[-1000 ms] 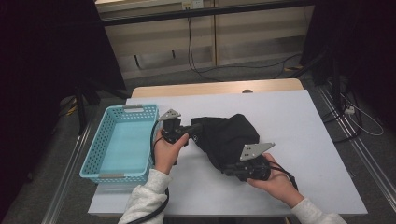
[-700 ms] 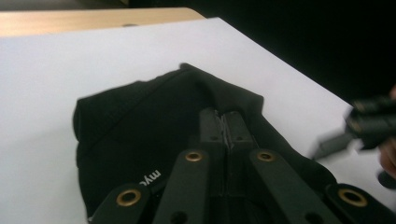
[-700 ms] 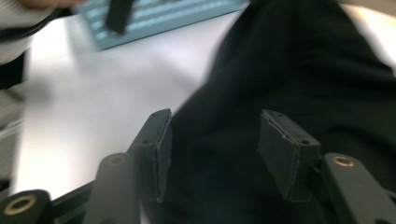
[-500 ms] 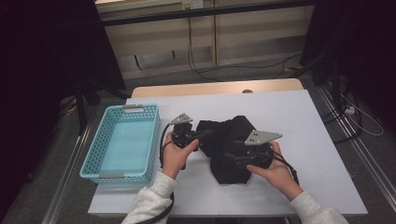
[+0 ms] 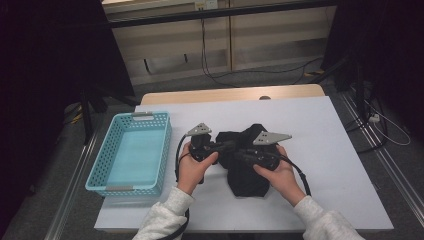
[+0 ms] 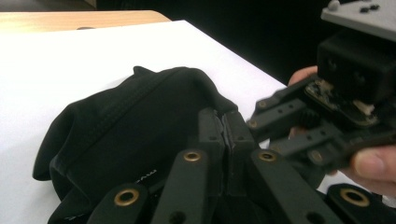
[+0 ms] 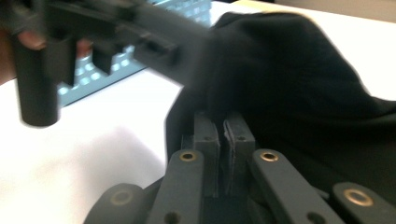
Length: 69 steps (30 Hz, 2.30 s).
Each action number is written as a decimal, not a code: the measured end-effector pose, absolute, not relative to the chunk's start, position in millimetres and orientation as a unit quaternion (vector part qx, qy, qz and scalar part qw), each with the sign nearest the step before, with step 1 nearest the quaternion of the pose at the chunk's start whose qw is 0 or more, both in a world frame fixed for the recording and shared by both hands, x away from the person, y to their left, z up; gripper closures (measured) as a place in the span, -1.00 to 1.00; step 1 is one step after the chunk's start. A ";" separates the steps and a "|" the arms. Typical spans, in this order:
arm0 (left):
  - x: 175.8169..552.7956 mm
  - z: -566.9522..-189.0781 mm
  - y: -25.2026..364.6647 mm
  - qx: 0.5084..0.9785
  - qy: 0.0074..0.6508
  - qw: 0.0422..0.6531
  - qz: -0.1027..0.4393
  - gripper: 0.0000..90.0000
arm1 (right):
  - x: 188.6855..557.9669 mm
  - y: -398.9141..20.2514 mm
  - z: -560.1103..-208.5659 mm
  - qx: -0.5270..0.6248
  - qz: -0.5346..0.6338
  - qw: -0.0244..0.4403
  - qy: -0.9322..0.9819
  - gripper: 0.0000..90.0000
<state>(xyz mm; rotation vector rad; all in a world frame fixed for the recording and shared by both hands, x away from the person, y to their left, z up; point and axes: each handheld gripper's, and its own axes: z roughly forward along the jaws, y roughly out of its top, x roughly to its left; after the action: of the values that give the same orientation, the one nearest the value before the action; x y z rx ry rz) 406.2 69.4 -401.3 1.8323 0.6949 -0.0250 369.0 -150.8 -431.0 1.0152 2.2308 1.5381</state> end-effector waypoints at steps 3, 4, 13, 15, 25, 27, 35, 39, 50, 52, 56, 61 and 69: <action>406.9 -400.3 73.2 0.774 0.297 0.560 -0.002 0.89 | 371.5 -158.9 -427.3 0.355 0.532 0.129 0.758 0.95; 407.6 -399.6 75.6 0.769 0.299 0.565 0.000 0.80 | 372.1 -163.6 -424.9 0.357 0.535 0.132 0.754 0.95; 415.2 -397.1 93.1 0.754 0.327 0.568 0.038 0.08 | 376.0 -205.8 -409.7 0.391 0.542 0.169 0.725 0.95; 416.2 -399.6 94.7 0.757 0.332 0.561 0.043 -0.08 | 376.4 -210.8 -410.6 0.396 0.538 0.173 0.723 0.95; 417.1 -410.0 96.7 0.778 0.337 0.529 0.044 -0.36 | 371.5 -232.6 -410.5 0.415 0.537 0.183 0.711 0.95; 416.3 -410.7 97.9 0.781 0.336 0.524 0.042 -0.39 | 369.6 -236.3 -410.8 0.419 0.531 0.185 0.713 0.95; 415.7 -415.9 104.3 0.786 0.344 0.512 0.043 -0.43 | 361.9 -252.3 -416.7 0.421 0.464 0.196 0.754 0.94; 416.1 -416.6 104.1 0.788 0.345 0.507 0.047 -0.44 | 359.0 -249.9 -417.5 0.409 0.459 0.194 0.764 0.71; 414.3 -417.8 109.6 0.789 0.351 0.502 0.055 -0.48 | 359.0 -209.9 -408.7 0.346 0.466 0.200 0.790 -0.06; 412.9 -417.9 111.7 0.788 0.354 0.501 0.058 -0.48 | 361.7 -202.6 -408.7 0.342 0.472 0.191 0.790 -0.12; 409.5 -417.7 117.0 0.788 0.359 0.496 0.062 -0.49 | 366.4 -188.5 -409.4 0.330 0.475 0.181 0.796 -0.16; 405.2 -419.0 121.5 0.786 0.363 0.496 0.065 -0.49 | 371.9 -163.3 -413.3 0.277 0.469 0.179 0.819 -0.11; 402.6 -421.1 125.7 0.783 0.370 0.496 0.062 -0.49 | 387.9 -136.4 -438.1 0.262 0.402 0.186 0.857 0.38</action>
<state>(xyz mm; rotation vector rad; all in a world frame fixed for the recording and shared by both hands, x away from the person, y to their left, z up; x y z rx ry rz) 402.6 125.7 -421.1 1.8977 0.8972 0.1514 387.9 -136.4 -438.1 0.7374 2.4155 1.1330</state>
